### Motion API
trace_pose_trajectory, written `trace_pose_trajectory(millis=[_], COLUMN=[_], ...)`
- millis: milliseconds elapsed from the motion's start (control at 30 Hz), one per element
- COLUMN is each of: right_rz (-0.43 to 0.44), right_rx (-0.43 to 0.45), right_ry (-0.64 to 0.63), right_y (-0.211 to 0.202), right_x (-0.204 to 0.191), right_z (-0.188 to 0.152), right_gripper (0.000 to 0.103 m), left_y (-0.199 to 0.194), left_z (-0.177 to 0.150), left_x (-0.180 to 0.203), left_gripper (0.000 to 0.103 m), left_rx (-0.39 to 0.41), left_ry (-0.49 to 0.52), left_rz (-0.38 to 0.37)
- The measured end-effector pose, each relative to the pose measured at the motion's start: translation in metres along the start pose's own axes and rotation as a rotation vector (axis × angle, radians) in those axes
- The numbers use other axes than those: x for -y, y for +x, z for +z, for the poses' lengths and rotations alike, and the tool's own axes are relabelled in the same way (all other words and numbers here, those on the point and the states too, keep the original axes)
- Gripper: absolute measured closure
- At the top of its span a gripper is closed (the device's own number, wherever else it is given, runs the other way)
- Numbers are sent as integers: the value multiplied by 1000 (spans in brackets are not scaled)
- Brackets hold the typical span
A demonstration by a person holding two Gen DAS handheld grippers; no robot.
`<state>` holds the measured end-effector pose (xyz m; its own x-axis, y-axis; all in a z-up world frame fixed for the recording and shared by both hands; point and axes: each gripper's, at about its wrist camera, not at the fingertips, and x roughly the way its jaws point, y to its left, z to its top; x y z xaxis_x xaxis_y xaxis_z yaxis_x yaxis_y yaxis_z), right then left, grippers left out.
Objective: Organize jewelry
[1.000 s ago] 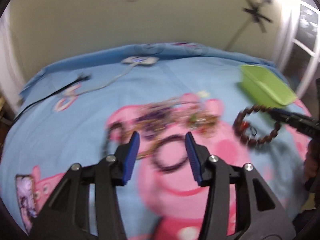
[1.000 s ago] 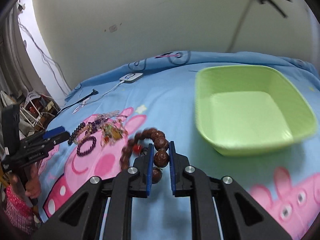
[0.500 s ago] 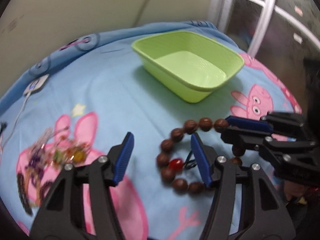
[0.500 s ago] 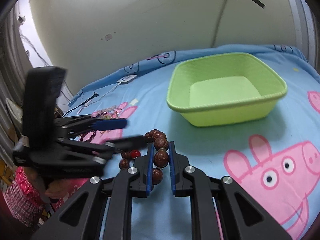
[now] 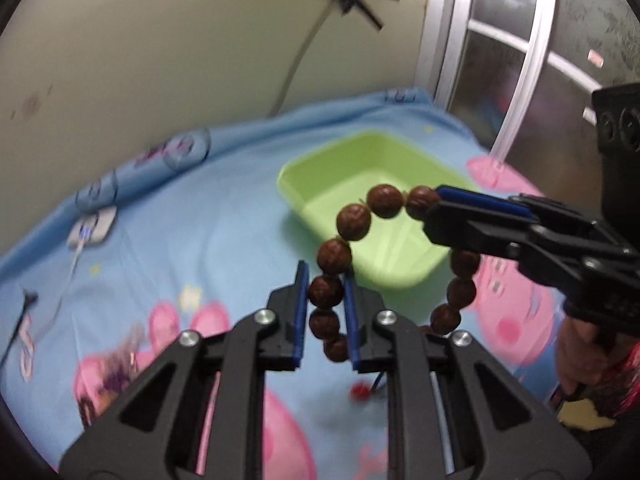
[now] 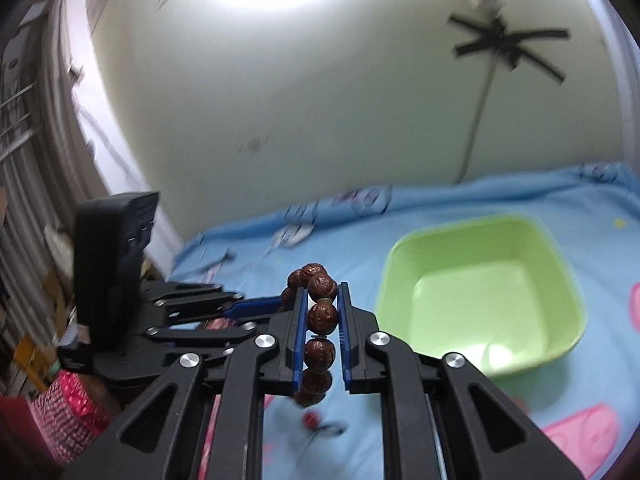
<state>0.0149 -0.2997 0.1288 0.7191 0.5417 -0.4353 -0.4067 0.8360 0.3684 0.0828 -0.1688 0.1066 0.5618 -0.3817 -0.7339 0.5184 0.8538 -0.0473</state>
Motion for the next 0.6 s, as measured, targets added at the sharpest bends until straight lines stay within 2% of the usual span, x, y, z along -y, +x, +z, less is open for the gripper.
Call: trace_pose_trajectory(millis=[100,200,300,433,500,600], right_rz=[-74,-159,-209,-233,-234,-206], right_rx=[52,58,28,-13,-25,34], right_ry=[21,53,95,132,166,174], right_y=[-6,-5,1,10,15,2], right_x=[24,54,80,97,102,95], right_z=[16,21,13,-5,-6,7], right_gripper=[103,103,103,103,103,102], left_y=[18,48,77,101,95,44], left_z=[34,56,63,57,55,60], left_x=[13,23,32,35,28,6], left_gripper=[87,87,87,84,84,83], left_rx=[9,-20,-68,-140,-148,-35], left_ry=[13,0,-11,-20,-29,-50], left_rz=[-24,-49,-50,-5,8,36])
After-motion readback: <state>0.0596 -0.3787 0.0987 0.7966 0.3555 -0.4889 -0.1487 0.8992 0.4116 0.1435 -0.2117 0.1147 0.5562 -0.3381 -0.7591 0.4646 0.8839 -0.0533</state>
